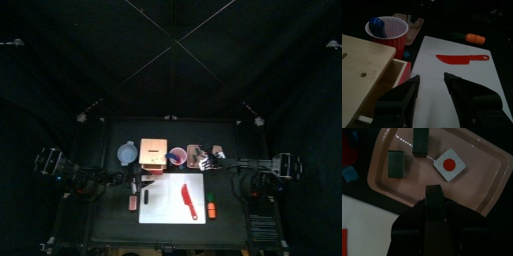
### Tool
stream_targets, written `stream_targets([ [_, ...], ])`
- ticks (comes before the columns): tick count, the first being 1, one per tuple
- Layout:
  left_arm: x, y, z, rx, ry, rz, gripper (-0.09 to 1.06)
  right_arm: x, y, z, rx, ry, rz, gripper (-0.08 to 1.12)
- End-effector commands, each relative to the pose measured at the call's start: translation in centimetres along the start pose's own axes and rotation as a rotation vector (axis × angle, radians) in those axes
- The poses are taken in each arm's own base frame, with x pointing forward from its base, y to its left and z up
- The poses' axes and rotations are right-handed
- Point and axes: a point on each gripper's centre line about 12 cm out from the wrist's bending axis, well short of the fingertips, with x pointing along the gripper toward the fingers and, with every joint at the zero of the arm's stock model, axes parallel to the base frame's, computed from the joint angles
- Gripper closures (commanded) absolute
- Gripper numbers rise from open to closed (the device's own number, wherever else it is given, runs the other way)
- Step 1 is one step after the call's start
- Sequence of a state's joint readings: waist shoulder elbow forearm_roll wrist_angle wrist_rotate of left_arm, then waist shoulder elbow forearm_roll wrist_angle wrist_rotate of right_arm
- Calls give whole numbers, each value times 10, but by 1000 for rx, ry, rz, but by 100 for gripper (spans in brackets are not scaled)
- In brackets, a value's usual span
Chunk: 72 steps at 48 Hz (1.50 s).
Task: Place sushi on board then cut the sushi with the knife then place the pieces on the plate
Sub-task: Place the 4 sushi pieces on the plate
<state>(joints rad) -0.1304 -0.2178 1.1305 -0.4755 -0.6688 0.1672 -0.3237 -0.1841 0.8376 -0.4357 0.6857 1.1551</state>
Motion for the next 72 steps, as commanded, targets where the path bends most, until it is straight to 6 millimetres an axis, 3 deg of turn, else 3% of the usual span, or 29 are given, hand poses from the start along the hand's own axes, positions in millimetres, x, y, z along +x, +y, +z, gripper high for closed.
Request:
stream_targets([
  [1,0,-1,6,-5,-20,-3,15,3,1,6,31,-8,-2,48],
  [9,-1,0,4,-3,-16,-2,15,15,1,2,20,24,-40,48],
  [30,-4,1,-2,-6,1,2,15,13,5,5,-11,-4,-29,48],
  [46,-6,0,3,-10,-17,-4,15,13,7,4,-11,-5,-15,31],
  [62,-6,-4,10,-25,-39,-13,15,-7,0,11,-10,-43,-23,30],
  [72,-4,-6,15,-31,-51,-13,15,-40,0,23,20,-124,51,30],
])
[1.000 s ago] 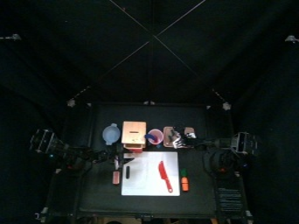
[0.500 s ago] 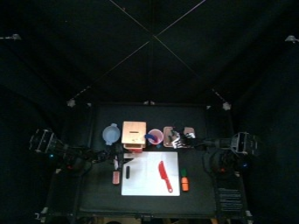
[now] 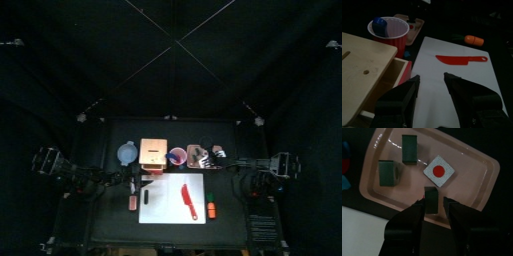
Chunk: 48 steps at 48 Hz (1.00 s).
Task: Place sushi on board then cut the sushi with the knife then place the pieces on the plate
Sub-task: Place the 4 sushi pieces on the plate
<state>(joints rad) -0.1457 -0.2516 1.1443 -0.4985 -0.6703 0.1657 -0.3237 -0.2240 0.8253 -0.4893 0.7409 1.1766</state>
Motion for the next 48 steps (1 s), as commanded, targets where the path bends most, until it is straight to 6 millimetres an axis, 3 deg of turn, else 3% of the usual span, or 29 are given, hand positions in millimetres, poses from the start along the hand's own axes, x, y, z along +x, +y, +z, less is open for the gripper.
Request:
stream_targets([
  [1,4,-4,12,-11,-37,-9,15,-31,5,17,28,-90,95,30],
  [8,4,-5,13,-14,-40,-9,15,-60,30,25,-32,-210,279,30],
  [17,5,-4,12,-19,-35,-3,15,-73,65,19,-168,-310,481,30],
  [36,3,-2,6,-42,-14,16,15,-81,82,18,-211,-359,616,30],
  [48,4,1,-5,-58,25,39,15,-76,92,11,-232,-342,649,30],
])
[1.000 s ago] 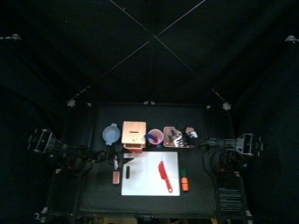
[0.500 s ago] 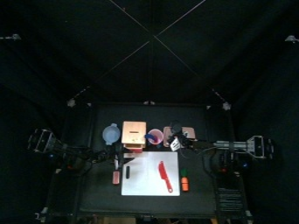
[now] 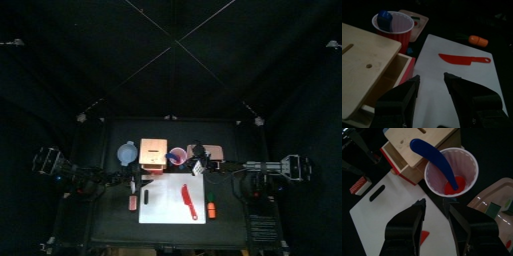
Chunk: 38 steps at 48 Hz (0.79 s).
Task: Place sushi on board then cut the sushi with the knife then place the pieces on the plate
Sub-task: Place the 4 sushi pieces on the plate
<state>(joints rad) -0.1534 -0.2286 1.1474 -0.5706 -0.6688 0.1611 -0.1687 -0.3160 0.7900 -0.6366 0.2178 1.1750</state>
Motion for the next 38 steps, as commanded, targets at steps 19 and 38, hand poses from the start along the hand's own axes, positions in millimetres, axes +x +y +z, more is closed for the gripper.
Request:
stream_targets([
  [19,3,-2,-2,-11,31,-1,15,19,10,0,-33,14,33,30],
  [38,3,0,-3,-9,34,5,15,22,13,4,-35,8,36,30],
])
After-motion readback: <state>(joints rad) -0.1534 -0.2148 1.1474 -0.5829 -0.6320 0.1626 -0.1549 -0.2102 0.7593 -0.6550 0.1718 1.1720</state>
